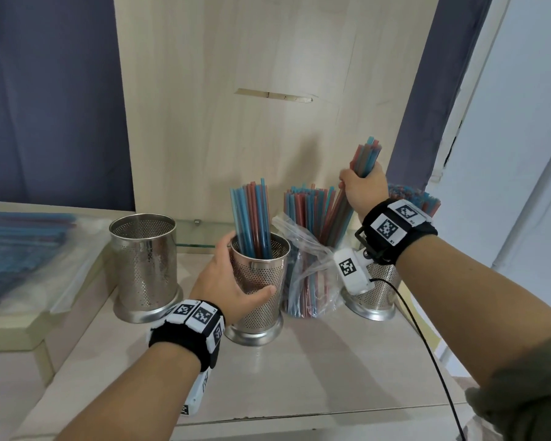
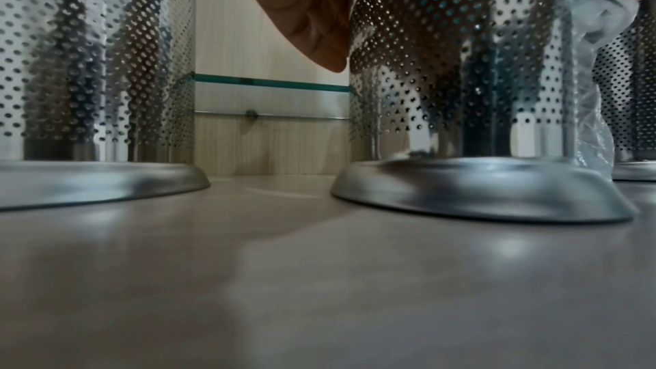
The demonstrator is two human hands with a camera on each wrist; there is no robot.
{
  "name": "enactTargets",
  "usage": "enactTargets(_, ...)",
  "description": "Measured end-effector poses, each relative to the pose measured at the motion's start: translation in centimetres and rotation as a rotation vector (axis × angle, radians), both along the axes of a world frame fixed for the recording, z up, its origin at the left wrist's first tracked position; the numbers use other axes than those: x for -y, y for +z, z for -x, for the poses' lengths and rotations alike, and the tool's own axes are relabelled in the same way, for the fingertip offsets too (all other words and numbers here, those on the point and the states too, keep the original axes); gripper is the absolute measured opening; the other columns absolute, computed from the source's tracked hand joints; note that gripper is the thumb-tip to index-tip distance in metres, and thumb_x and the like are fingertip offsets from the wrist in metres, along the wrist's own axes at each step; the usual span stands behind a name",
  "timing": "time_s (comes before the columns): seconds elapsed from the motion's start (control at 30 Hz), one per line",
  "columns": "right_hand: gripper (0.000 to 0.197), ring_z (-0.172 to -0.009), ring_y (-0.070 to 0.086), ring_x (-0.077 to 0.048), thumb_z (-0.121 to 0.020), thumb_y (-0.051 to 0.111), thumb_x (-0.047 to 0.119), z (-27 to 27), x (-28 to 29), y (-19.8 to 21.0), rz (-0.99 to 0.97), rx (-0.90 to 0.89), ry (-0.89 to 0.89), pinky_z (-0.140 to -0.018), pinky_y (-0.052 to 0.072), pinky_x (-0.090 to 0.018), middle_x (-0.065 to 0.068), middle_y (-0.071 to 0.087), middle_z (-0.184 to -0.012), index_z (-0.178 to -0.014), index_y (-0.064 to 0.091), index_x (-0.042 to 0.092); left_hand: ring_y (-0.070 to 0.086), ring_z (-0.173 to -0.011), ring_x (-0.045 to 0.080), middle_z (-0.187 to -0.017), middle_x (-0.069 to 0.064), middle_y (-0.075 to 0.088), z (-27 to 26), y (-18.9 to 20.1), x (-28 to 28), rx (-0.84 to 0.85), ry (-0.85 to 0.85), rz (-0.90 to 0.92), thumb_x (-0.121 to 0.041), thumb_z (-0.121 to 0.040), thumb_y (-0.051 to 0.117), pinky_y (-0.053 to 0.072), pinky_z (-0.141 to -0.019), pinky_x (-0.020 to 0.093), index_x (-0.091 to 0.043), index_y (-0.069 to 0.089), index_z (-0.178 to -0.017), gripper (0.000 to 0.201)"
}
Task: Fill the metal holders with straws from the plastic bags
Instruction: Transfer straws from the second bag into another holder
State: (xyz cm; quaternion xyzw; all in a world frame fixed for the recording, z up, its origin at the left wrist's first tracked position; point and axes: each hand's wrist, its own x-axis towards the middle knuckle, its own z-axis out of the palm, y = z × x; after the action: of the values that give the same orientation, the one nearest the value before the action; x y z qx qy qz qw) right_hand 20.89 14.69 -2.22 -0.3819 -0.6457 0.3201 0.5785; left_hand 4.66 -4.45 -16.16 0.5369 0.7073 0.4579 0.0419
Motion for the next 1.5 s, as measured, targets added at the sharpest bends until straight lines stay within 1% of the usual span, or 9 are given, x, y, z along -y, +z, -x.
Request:
enactTargets(0.2,0.013,-0.061,0.056,-0.011,-0.092,0.057,0.004,-1.1,0.6,3.7,-0.063,-0.163,0.089,-0.068,0.050,-0.027,0.001,0.055,-0.077,-0.089,0.052,0.016,0.053,-0.123,0.013,-0.142,-0.004,0.051,0.0,0.1,0.1,0.006,-0.006,0.000,-0.050,-0.060,0.087,0.038,-0.097,0.022,-0.028,0.012,-0.149,0.118)
enactTargets(0.43,0.011,-0.067,0.058,-0.013,-0.093,0.056,0.003,-1.9,4.3,8.2,-0.210,-0.280,0.242,-0.073,0.052,-0.026,-0.003,0.056,-0.083,-0.100,0.053,0.011,0.053,-0.122,0.012,-0.141,-0.004,0.051,-0.1,0.3,0.3,-0.004,-0.005,-0.001,-0.049,-0.061,0.086,0.036,-0.094,0.019,-0.027,0.012,-0.149,0.116)
enactTargets(0.63,0.010,-0.076,0.060,-0.016,-0.093,0.056,0.004,-1.5,8.2,10.0,-0.291,-0.396,0.435,-0.079,0.054,-0.029,-0.004,0.057,-0.084,-0.099,0.054,0.012,0.056,-0.118,0.013,-0.137,-0.004,0.055,0.2,-0.2,-0.1,-0.003,0.002,-0.008,-0.053,-0.059,0.086,0.041,-0.093,0.021,-0.031,0.012,-0.147,0.117)
enactTargets(0.77,0.010,-0.070,0.060,-0.016,-0.091,0.059,0.004,1.5,9.2,8.9,-0.158,-0.357,0.571,-0.074,0.053,-0.029,-0.004,0.058,-0.079,-0.097,0.055,0.010,0.056,-0.118,0.014,-0.137,-0.004,0.055,0.3,-0.3,-0.2,-0.005,0.004,-0.018,-0.051,-0.058,0.087,0.041,-0.095,0.023,-0.030,0.013,-0.148,0.118)
enactTargets(0.93,0.010,-0.078,0.060,-0.020,-0.094,0.058,0.006,5.3,9.1,4.5,-0.087,-0.005,0.521,-0.090,0.054,-0.048,-0.002,0.060,-0.076,-0.097,0.054,0.015,0.056,-0.117,0.014,-0.135,-0.004,0.056,0.2,-0.3,-0.2,-0.015,0.002,-0.029,-0.049,-0.059,0.087,0.039,-0.091,0.019,-0.026,0.015,-0.148,0.117)
enactTargets(1.07,0.008,-0.079,0.062,-0.021,-0.091,0.061,0.010,7.1,8.3,0.9,0.005,0.145,0.480,-0.090,0.056,-0.049,-0.005,0.062,-0.081,-0.094,0.057,0.016,0.055,-0.119,0.014,-0.137,-0.003,0.054,0.1,-0.3,-0.2,-0.032,0.009,-0.005,-0.051,-0.061,0.086,0.038,-0.092,0.019,-0.021,0.015,-0.148,0.117)
enactTargets(1.2,0.014,-0.088,0.071,-0.031,-0.091,0.063,0.015,7.8,7.7,-2.1,0.074,0.220,0.440,-0.089,0.056,-0.051,-0.017,0.070,-0.090,-0.101,0.062,0.005,0.056,-0.109,0.010,-0.129,-0.006,0.057,0.2,-0.3,-0.3,-0.045,0.017,-0.024,-0.051,-0.060,0.086,0.040,-0.088,0.019,-0.021,0.023,-0.142,0.108)
enactTargets(1.33,0.021,-0.087,0.072,-0.027,-0.092,0.063,0.018,8.2,7.5,-2.7,0.085,0.224,0.375,-0.086,0.058,-0.045,-0.014,0.072,-0.097,-0.109,0.063,0.005,0.059,-0.106,0.011,-0.120,-0.009,0.059,0.3,-0.6,-0.5,-0.032,0.025,-0.041,-0.053,-0.058,0.085,0.042,-0.082,0.019,-0.026,0.026,-0.136,0.102)
enactTargets(1.5,0.022,-0.083,0.068,-0.016,-0.094,0.062,0.018,8.4,7.8,-2.6,0.047,0.173,0.362,-0.080,0.057,-0.029,-0.003,0.069,-0.092,-0.114,0.058,0.009,0.057,-0.111,0.010,-0.125,-0.011,0.056,0.2,-0.4,-0.4,-0.022,0.005,-0.043,-0.054,-0.057,0.086,0.041,-0.086,0.019,-0.024,0.017,-0.145,0.115)
